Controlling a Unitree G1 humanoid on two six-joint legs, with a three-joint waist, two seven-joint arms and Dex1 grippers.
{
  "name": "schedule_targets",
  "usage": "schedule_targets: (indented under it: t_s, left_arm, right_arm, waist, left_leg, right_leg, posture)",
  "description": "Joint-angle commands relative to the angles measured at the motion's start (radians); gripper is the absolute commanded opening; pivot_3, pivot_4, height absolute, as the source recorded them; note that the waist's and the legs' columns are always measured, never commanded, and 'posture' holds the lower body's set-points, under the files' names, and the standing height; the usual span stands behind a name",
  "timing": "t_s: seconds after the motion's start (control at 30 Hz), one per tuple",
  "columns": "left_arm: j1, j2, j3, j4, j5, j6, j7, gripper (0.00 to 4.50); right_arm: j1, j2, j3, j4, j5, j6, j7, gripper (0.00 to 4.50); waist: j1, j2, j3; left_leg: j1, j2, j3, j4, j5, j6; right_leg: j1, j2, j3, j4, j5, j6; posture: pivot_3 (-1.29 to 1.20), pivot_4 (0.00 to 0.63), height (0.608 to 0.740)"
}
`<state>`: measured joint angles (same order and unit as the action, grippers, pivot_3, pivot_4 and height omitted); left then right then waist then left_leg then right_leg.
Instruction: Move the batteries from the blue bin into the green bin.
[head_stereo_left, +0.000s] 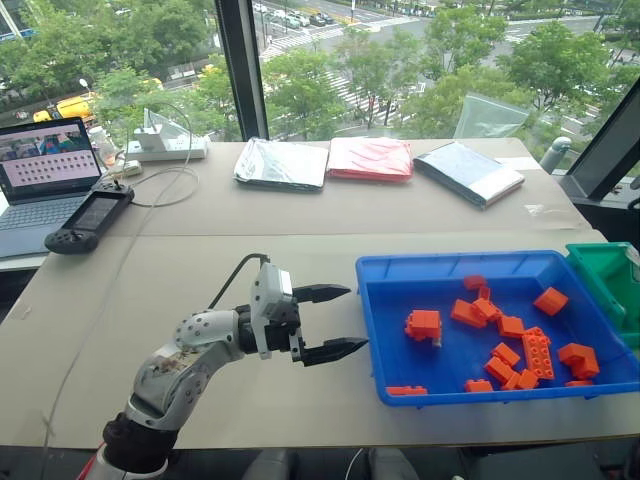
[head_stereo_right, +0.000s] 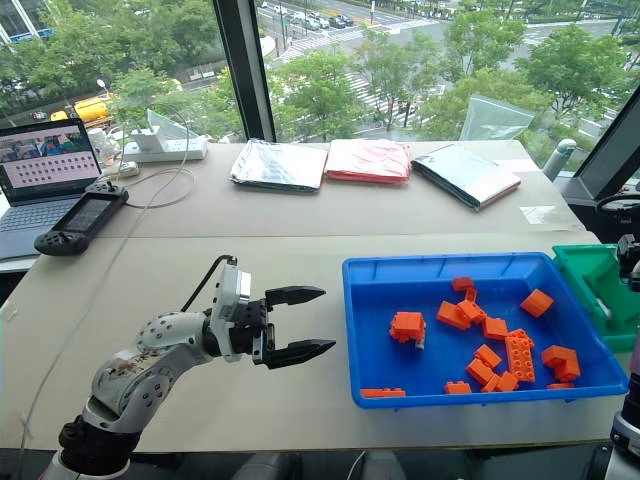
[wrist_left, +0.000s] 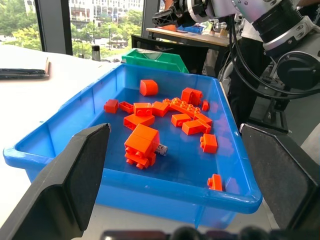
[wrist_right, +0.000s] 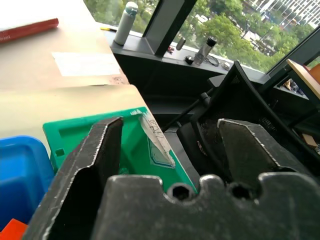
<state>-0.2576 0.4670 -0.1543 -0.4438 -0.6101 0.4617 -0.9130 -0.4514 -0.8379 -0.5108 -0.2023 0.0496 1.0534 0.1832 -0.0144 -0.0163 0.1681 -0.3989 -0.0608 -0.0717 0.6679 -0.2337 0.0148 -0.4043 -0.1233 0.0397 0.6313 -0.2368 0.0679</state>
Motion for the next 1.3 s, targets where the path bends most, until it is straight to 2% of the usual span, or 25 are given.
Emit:
schedule_targets:
  t_s: [0.03, 0.13, 0.3, 0.43, 0.57, 0.8, 1.23, 1.3]
  left_arm:
    - [-0.006, -0.003, 0.004, -0.034, -0.012, -0.006, 0.0, 4.5]
    - [-0.01, -0.006, 0.004, -0.032, -0.011, -0.005, 0.004, 4.5]
    - [-0.016, -0.009, 0.002, -0.026, -0.01, -0.003, 0.004, 4.5]
    - [-0.024, -0.012, -0.002, -0.022, -0.011, -0.001, 0.001, 4.5]
    - [-0.028, -0.015, -0.005, -0.02, -0.012, 0.004, 0.002, 4.5]
    - [-0.025, -0.015, -0.002, -0.027, -0.014, 0.006, 0.01, 4.5]
    - [-0.022, -0.014, -0.001, -0.03, -0.009, -0.003, 0.011, 4.5]
    - [-0.02, -0.014, -0.002, -0.033, -0.01, -0.003, 0.012, 4.5]
  right_arm:
    - [0.03, -0.003, 0.095, -0.169, 0.153, -0.044, 0.211, 4.47]
    - [0.135, -0.056, 0.188, -0.298, 0.225, -0.129, 0.392, 4.47]
    - [0.2, -0.121, 0.264, -0.372, 0.363, -0.204, 0.647, 4.47]
    - [0.215, -0.204, 0.341, -0.351, 0.419, -0.279, 0.836, 4.47]
    - [0.137, -0.249, 0.516, -0.232, 0.342, -0.402, 0.963, 4.47]
    - [0.037, -0.214, 0.654, -0.071, 0.211, -0.525, 0.978, 4.47]
    - [0.009, -0.179, 0.704, -0.017, 0.168, -0.499, 1.006, 4.47]
    - [0.009, -0.176, 0.7, -0.018, 0.165, -0.491, 0.997, 3.97]
  waist:
    - [-0.003, 0.0, 0.0]
    - [-0.001, 0.0, 0.0]
    - [0.005, 0.0, 0.0]
    - [0.003, 0.0, 0.0]
    - [-0.002, -0.001, 0.001]
    - [0.001, -0.001, 0.001]
    - [0.003, -0.001, 0.001]
    - [0.003, -0.001, 0.001]
  left_leg:
    - [0.0, 0.001, 0.0, 0.0, 0.0, 0.0]
    - [0.0, 0.002, -0.001, -0.001, 0.0, 0.0]
    - [-0.001, 0.0, -0.001, 0.0, 0.0, 0.0]
    - [0.0, 0.001, -0.001, 0.0, 0.0, 0.0]
    - [0.0, 0.002, 0.0, 0.0, 0.0, 0.0]
    - [0.0, 0.001, -0.001, 0.0, 0.0, 0.0]
    - [0.0, 0.002, -0.001, 0.0, 0.0, 0.0]
    - [0.0, 0.001, -0.001, 0.0, 0.0, 0.0]
  right_leg:
    - [0.0, 0.0, 0.0, 0.0, 0.0, 0.0]
    - [0.0, 0.002, -0.001, -0.001, 0.0, 0.0]
    - [0.0, 0.001, 0.0, -0.002, 0.0, 0.0]
    - [0.001, 0.001, -0.001, -0.002, 0.0, 0.0]
    - [0.001, 0.001, -0.001, -0.002, 0.0, 0.0]
    - [0.0, 0.001, 0.0, -0.002, 0.001, 0.0]
    - [0.0, 0.001, -0.001, -0.002, 0.001, 0.0]
    - [0.0, 0.001, -0.001, -0.002, 0.001, 0.0]
  posture:
    - [0.0, 0.15, 0.74]
    - [0.0, 0.15, 0.74]
    - [0.0, 0.15, 0.74]
    - [0.0, 0.15, 0.74]
    - [0.0, 0.15, 0.74]
    - [0.0, 0.15, 0.74]
    - [0.0, 0.15, 0.74]
    - [0.0, 0.15, 0.74]
